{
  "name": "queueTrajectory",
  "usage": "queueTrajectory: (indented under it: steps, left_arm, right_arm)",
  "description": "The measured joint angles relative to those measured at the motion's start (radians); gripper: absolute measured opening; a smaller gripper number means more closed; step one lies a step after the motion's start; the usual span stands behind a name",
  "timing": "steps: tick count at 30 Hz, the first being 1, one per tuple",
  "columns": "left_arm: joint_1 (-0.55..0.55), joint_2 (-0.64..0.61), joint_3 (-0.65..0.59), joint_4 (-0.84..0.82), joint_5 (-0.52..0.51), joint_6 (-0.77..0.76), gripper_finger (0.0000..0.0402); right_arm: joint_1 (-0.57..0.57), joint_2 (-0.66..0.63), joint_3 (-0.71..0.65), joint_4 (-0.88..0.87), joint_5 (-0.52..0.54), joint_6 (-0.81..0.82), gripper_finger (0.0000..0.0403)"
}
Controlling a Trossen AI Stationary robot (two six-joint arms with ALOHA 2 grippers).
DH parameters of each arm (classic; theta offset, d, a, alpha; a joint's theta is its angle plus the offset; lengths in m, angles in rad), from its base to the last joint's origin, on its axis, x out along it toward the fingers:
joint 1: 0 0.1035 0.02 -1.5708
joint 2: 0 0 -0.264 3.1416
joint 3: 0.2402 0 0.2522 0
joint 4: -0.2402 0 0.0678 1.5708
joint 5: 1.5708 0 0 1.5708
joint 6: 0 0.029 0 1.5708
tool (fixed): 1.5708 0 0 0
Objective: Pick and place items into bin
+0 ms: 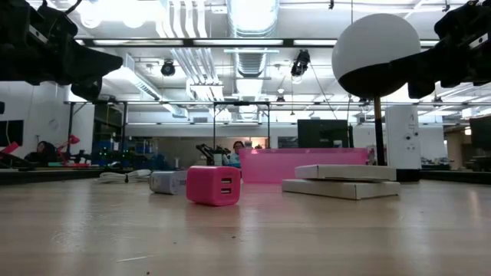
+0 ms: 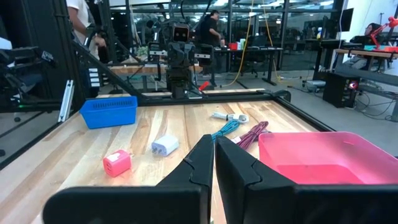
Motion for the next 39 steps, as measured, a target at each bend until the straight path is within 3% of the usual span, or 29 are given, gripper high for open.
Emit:
queueTrajectory:
  steps: [5, 8, 12, 16, 21, 26, 29, 33, 39]
  left_arm:
    - [0.000, -0.001, 0.000, 0.006, 0.000, -0.001, 0.0000]
    - [0.000, 0.000, 0.000, 0.043, 0.000, -0.003, 0.0000]
    - [0.000, 0.006, 0.000, 0.232, -0.001, -0.003, 0.0000]
    - [0.000, 0.007, 0.000, 0.459, -0.002, -0.042, 0.0000]
    - [0.001, 0.007, 0.000, 0.640, -0.036, -0.199, 0.0000]
    - [0.000, 0.014, 0.000, 0.756, 0.009, -0.084, 0.0000]
    - [0.000, 0.021, 0.000, 0.808, -0.025, -0.055, 0.0002]
    - [0.001, 0.047, 0.004, 0.803, -0.107, -0.069, 0.0031]
    - [0.001, 0.170, 0.039, 0.807, -0.185, -0.082, 0.0114]
  right_arm:
    - [0.000, -0.001, 0.000, 0.083, 0.000, 0.125, 0.0009]
    - [-0.002, 0.002, 0.000, 0.210, 0.054, 0.206, 0.0009]
    - [-0.001, 0.002, 0.000, 0.445, 0.152, 0.221, 0.0009]
    - [-0.002, 0.005, 0.001, 0.612, 0.168, 0.272, 0.0009]
    - [-0.003, 0.011, 0.000, 0.623, 0.201, 0.232, 0.0009]
    - [-0.003, 0.037, 0.000, 0.622, 0.291, 0.264, 0.0009]
    - [-0.003, 0.053, 0.000, 0.621, 0.307, 0.262, 0.0009]
    - [-0.003, 0.076, 0.000, 0.622, 0.309, 0.265, 0.0009]
    - [-0.003, 0.129, 0.000, 0.623, 0.309, 0.323, 0.0009]
